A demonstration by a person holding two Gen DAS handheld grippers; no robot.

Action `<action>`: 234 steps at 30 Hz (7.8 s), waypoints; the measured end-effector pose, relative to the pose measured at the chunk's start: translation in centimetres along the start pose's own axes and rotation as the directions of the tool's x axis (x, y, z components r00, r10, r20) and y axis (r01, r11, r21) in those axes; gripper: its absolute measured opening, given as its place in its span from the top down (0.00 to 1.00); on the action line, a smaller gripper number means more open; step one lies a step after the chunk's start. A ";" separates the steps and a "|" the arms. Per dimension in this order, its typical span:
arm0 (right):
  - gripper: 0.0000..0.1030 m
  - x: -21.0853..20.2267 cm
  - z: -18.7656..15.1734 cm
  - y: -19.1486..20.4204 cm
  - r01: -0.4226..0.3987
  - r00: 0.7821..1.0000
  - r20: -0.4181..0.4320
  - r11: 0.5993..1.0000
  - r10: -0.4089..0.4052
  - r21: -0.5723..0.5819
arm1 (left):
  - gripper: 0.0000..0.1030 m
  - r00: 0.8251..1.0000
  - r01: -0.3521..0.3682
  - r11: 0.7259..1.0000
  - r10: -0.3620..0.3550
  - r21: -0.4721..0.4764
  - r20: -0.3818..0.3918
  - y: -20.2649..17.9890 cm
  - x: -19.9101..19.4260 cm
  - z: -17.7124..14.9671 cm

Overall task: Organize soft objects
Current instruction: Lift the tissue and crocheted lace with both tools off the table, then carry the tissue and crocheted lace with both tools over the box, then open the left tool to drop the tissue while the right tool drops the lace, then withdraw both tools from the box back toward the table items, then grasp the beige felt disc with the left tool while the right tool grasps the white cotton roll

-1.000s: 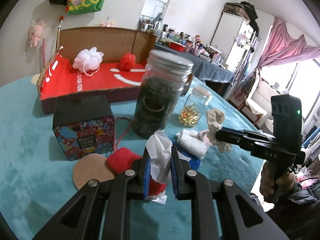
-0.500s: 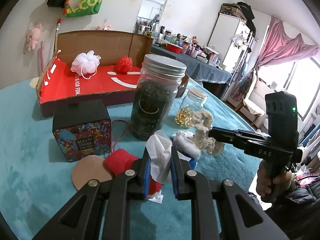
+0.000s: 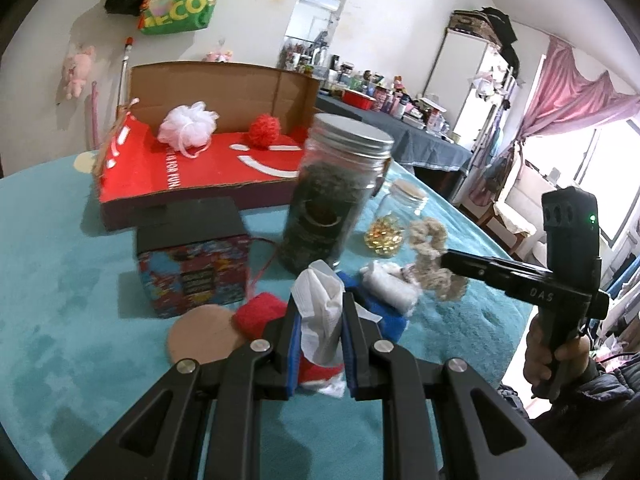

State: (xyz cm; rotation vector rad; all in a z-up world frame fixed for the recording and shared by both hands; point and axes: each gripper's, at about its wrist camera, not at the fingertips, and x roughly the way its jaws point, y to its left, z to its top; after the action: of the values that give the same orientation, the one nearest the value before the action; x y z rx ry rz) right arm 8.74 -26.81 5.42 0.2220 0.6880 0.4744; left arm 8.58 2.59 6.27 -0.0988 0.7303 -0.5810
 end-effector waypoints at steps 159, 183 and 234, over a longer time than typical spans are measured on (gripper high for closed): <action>0.06 -11.4 3.7 11.7 0.318 0.904 0.355 0.930 -0.237 -0.187 | 0.00 0.875 -0.307 0.952 0.288 -0.014 0.389 -8.8 -12.3 3.7; 0.06 -1.6 -4.4 4.8 0.326 0.940 0.121 0.943 -0.318 -0.059 | 0.00 0.924 -0.339 0.933 0.354 -0.122 0.143 -2.3 -1.8 -4.1; 0.83 5.1 -0.5 5.3 0.029 0.990 -0.129 0.970 -0.061 -0.240 | 0.62 0.974 -0.172 0.978 0.187 0.122 -0.130 4.2 1.8 -1.0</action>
State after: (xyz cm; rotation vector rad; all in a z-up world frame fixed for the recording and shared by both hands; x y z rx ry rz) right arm 10.07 -19.69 4.02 -0.0523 0.7602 0.5271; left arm 11.00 5.29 3.22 0.1115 0.8336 -0.4567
